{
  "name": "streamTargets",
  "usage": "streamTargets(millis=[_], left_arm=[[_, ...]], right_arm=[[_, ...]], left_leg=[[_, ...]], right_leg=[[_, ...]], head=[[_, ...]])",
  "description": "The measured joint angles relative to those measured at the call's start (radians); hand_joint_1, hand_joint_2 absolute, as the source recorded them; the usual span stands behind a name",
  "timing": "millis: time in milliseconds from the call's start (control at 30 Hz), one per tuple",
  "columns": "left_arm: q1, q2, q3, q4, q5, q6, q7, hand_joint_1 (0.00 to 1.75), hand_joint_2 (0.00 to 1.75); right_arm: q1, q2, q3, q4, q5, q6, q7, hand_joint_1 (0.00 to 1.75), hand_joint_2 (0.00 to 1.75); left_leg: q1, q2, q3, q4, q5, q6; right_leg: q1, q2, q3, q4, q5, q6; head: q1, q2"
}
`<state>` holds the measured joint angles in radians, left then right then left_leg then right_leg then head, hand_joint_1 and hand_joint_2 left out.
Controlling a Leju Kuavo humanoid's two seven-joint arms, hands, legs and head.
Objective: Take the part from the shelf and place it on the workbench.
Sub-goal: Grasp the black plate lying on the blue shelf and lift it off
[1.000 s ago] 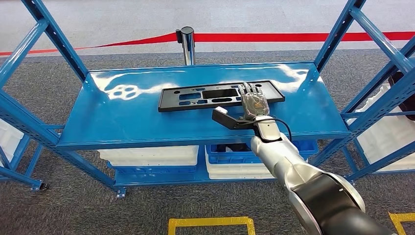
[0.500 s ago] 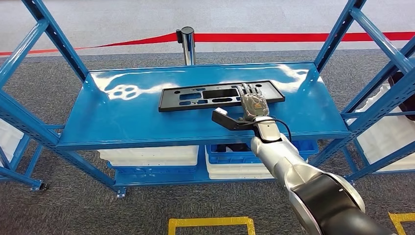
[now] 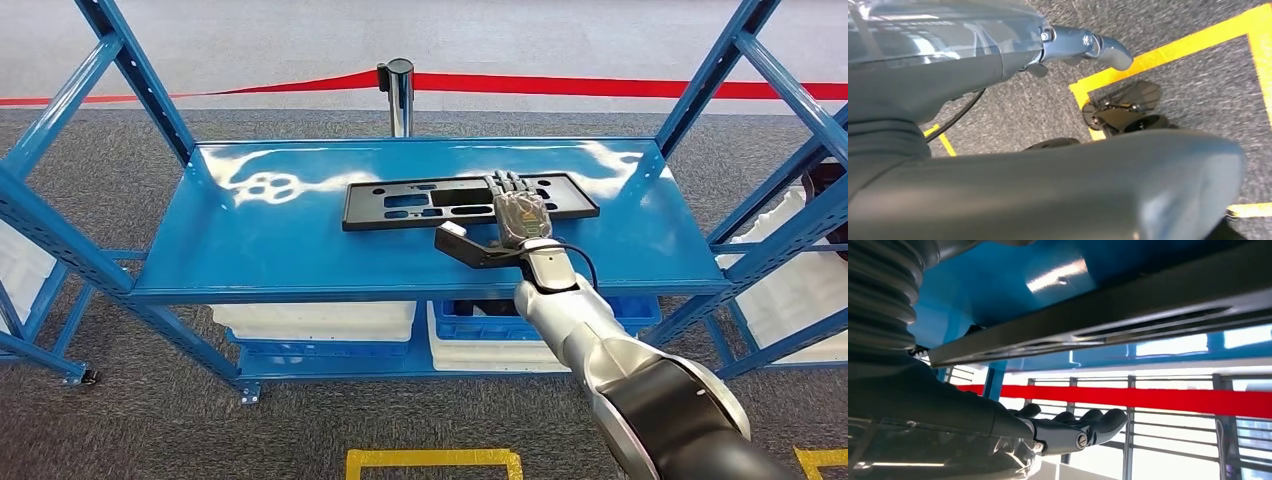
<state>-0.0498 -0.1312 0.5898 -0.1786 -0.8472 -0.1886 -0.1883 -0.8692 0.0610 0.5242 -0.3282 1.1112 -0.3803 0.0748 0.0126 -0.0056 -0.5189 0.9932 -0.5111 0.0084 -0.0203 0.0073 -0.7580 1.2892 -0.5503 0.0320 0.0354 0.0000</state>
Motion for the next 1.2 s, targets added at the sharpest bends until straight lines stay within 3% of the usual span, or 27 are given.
streamTargets(millis=[33, 67, 100, 167, 233, 333, 400, 467, 500, 533, 567, 633, 700, 767, 800, 900, 1067, 1200], left_arm=[[0.0, 0.0, -0.001, 0.0, -0.001, 0.0, 0.0, 0.0, 0.0], [0.001, 0.0, -0.001, 0.0, -0.001, 0.0, 0.0, 0.0, 0.0], [0.001, 0.0, -0.001, 0.0, -0.002, 0.0, 0.0, 0.0, 0.0], [-0.001, 0.0, -0.002, 0.0, -0.002, 0.0, 0.0, 0.0, 0.0], [-0.004, 0.0, -0.002, 0.0, -0.003, -0.001, 0.001, 0.0, 0.0], [-0.004, 0.0, -0.003, 0.0, -0.004, -0.001, 0.002, 0.0, 0.0], [-0.006, 0.0, -0.003, 0.0, -0.004, -0.001, 0.006, 0.0, 0.0], [-0.007, 0.0, -0.004, 0.0, -0.002, -0.002, 0.013, 0.0, 0.0], [-0.006, 0.0, -0.004, 0.0, -0.001, -0.002, 0.016, 0.0, 0.0], [-0.005, 0.0, -0.004, 0.0, 0.0, -0.002, 0.018, 0.0, 0.0], [-0.004, 0.0, -0.003, 0.0, 0.0, -0.001, 0.02, 0.0, 0.0], [-0.004, 0.0, -0.004, 0.0, 0.0, -0.001, 0.021, 0.0, 0.0], [-0.004, 0.0, -0.004, 0.0, 0.0, -0.001, 0.021, 0.0, 0.0], [-0.004, -0.001, -0.004, 0.0, 0.0, -0.001, 0.021, 0.0, 0.0], [-0.003, -0.001, -0.004, 0.0, 0.0, -0.001, 0.021, 0.0, 0.0], [-0.003, -0.002, -0.003, 0.0, 0.0, 0.0, 0.021, 0.0, 0.0], [-0.003, -0.003, -0.003, 0.0, 0.0, 0.0, 0.021, 0.0, 0.0], [-0.003, -0.003, -0.002, 0.0, 0.0, 0.0, 0.022, 0.0, 0.0]], right_arm=[[0.003, -0.001, 0.0, 0.0, 0.0, 0.0, 0.0, 0.0, 1.75], [0.005, -0.002, 0.0, 0.001, 0.0, 0.0, 0.0, 0.0, 1.75], [0.006, -0.003, 0.0, 0.001, 0.0, 0.0, 0.0, 0.0, 1.75], [0.006, -0.005, -0.001, 0.003, 0.001, 0.0, 0.0, 0.0, 1.75], [0.007, -0.006, -0.001, 0.005, 0.001, -0.003, -0.001, 0.0, 1.75], [0.003, -0.008, -0.001, 0.005, 0.0, -0.008, 0.0, 0.0, 1.75], [0.002, -0.008, -0.001, 0.005, 0.0, -0.009, -0.001, 0.0, 1.75], [0.004, -0.008, -0.001, 0.005, 0.0, -0.01, -0.001, 0.0, 1.75], [0.006, -0.008, -0.001, 0.005, 0.0, -0.01, -0.001, 0.0, 1.75], [0.007, -0.008, -0.002, 0.005, 0.0, -0.01, -0.001, 0.0, 1.75], [0.008, -0.008, -0.002, 0.005, 0.0, -0.01, -0.001, 0.0, 1.75], [0.008, -0.008, -0.002, 0.005, 0.0, -0.01, -0.001, 0.12, 1.75], [0.007, -0.008, -0.002, 0.005, 0.0, -0.011, -0.001, 0.9, 1.75], [0.008, -0.009, -0.002, 0.005, 0.0, -0.011, -0.001, 1.65, 1.75], [0.009, -0.009, -0.002, 0.005, 0.0, -0.011, -0.001, 1.73, 1.75], [0.009, -0.009, -0.002, 0.005, 0.0, -0.013, -0.002, 1.75, 1.75], [0.009, -0.009, -0.003, 0.005, -0.001, -0.014, -0.004, 1.75, 1.75], [0.007, -0.01, -0.003, 0.005, -0.001, -0.02, -0.006, 1.75, 1.75]], left_leg=[[0.003, -0.001, 0.006, 0.0, -0.005, -0.003], [0.007, -0.002, 0.016, 0.001, -0.013, -0.009], [0.012, -0.003, 0.027, 0.001, -0.022, -0.016], [0.016, -0.003, 0.047, -0.003, -0.038, -0.031], [0.015, -0.002, 0.062, -0.018, -0.044, -0.045], [0.015, 0.0, 0.077, -0.01, -0.045, -0.057], [0.015, 0.001, 0.027, 0.09, -0.074, -0.06], [0.012, 0.001, -0.067, 0.234, -0.127, -0.06], [0.011, 0.001, -0.106, 0.278, -0.141, -0.06], [0.009, 0.001, -0.128, 0.282, -0.129, -0.057], [0.007, 0.001, -0.129, 0.246, -0.094, -0.054], [-0.001, 0.001, -0.094, 0.108, 0.004, -0.042], [-0.011, 0.003, -0.07, 0.021, 0.045, -0.032], [-0.013, 0.004, -0.069, 0.009, 0.05, -0.032], [-0.013, 0.003, -0.069, 0.009, 0.059, -0.033], [-0.015, 0.0, -0.07, 0.009, 0.061, -0.034], [-0.018, -0.001, -0.071, 0.01, 0.057, -0.027], [-0.02, -0.001, -0.071, 0.01, 0.054, -0.024]], right_leg=[[-0.002, 0.0, -0.008, -0.005, 0.019, 0.003], [-0.004, 0.0, 0.004, -0.05, 0.058, 0.005], [-0.006, -0.001, 0.028, -0.119, 0.104, 0.007], [-0.005, -0.003, 0.073, -0.228, 0.15, 0.01], [0.001, -0.005, 0.094, -0.264, 0.14, -0.001], [-0.002, -0.002, 0.12, -0.276, 0.131, -0.028], [-0.003, -0.001, 0.137, -0.279, 0.123, -0.041], [-0.001, 0.0, 0.146, -0.28, 0.114, -0.05], [0.002, 0.001, 0.149, -0.28, 0.11, -0.052], [0.004, 0.002, 0.154, -0.28, 0.106, -0.052], [0.007, 0.004, 0.16, -0.28, 0.102, -0.053], [0.01, 0.005, 0.173, -0.28, 0.094, -0.05], [0.011, 0.005, 0.177, -0.281, 0.089, -0.045], [0.014, 0.005, 0.176, -0.279, 0.084, -0.045], [0.015, 0.004, 0.176, -0.279, 0.082, -0.047], [0.015, 0.003, 0.179, -0.283, 0.082, -0.055], [0.013, 0.002, 0.182, -0.292, 0.084, -0.051], [0.01, 0.002, 0.183, -0.293, 0.081, -0.038]], head=[[0.002, 0.0], [0.004, 0.0], [0.007, 0.0], [0.013, 0.0], [0.014, 0.0], [0.001, 0.0], [-0.01, 0.0], [-0.02, 0.0], [-0.022, 0.0], [-0.024, 0.0], [-0.025, 0.0], [-0.026, 0.0], [-0.026, 0.0], [-0.026, 0.0], [-0.025, 0.0], [-0.023, 0.0], [-0.021, 0.0], [-0.02, 0.0]])
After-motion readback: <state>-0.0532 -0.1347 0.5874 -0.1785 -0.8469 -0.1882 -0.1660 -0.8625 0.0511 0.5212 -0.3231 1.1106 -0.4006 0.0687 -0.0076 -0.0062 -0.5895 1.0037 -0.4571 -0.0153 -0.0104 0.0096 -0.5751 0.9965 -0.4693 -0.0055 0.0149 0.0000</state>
